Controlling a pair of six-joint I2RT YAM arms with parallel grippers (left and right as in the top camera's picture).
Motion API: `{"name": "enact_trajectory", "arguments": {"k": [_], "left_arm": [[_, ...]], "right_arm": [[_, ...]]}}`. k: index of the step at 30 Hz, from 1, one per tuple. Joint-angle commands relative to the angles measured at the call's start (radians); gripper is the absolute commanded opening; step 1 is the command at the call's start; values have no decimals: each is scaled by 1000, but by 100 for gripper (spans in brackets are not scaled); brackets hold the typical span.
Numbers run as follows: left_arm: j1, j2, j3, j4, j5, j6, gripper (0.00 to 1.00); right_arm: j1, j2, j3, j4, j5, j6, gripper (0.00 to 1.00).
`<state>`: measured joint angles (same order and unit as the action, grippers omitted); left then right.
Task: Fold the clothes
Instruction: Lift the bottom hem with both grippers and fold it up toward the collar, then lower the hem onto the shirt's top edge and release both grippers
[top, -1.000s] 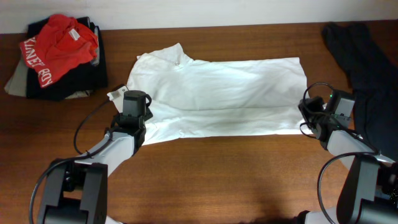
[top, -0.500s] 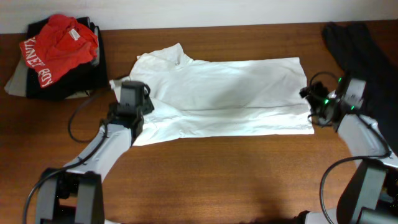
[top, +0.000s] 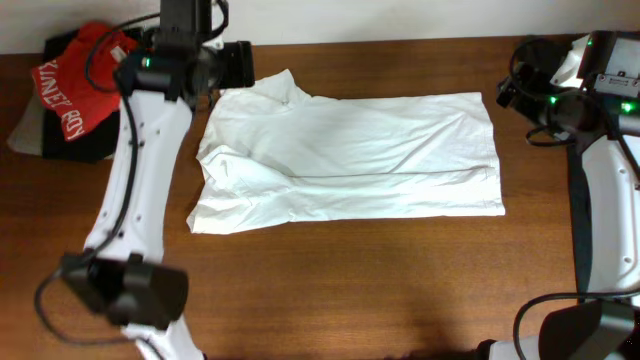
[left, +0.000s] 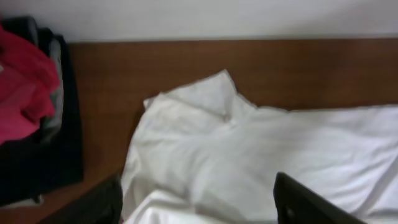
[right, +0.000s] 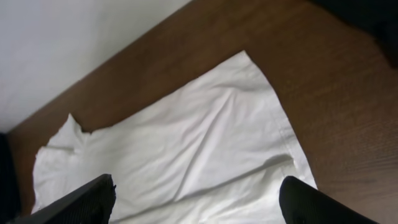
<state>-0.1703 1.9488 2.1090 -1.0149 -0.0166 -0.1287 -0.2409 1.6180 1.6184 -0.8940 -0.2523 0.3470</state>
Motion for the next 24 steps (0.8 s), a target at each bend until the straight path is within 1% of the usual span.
{"name": "enact_trajectory", "arguments": {"k": [1, 4, 6, 7, 8, 9, 14, 20, 24], "left_arm": [[51, 217, 218, -108, 25, 67, 79], [97, 341, 292, -89, 62, 67, 79], [130, 409, 308, -66, 152, 72, 79], [145, 439, 308, -46, 216, 93, 79], [162, 473, 308, -16, 303, 128, 83], [173, 500, 308, 8, 340, 134, 84], [193, 618, 308, 92, 342, 149, 84], [184, 696, 308, 180, 342, 149, 84], [180, 725, 308, 196, 314, 148, 84]], "right_arm": [[6, 64, 19, -24, 5, -68, 88], [10, 130, 19, -37, -5, -109, 88], [18, 182, 19, -42, -5, -134, 88], [24, 211, 19, -42, -6, -146, 88], [31, 234, 19, -42, -6, -155, 86], [40, 261, 19, -37, -5, -168, 86], [94, 352, 19, -26, 42, -175, 85], [144, 369, 19, -22, 98, -174, 85], [152, 369, 19, -22, 122, -154, 84]]}}
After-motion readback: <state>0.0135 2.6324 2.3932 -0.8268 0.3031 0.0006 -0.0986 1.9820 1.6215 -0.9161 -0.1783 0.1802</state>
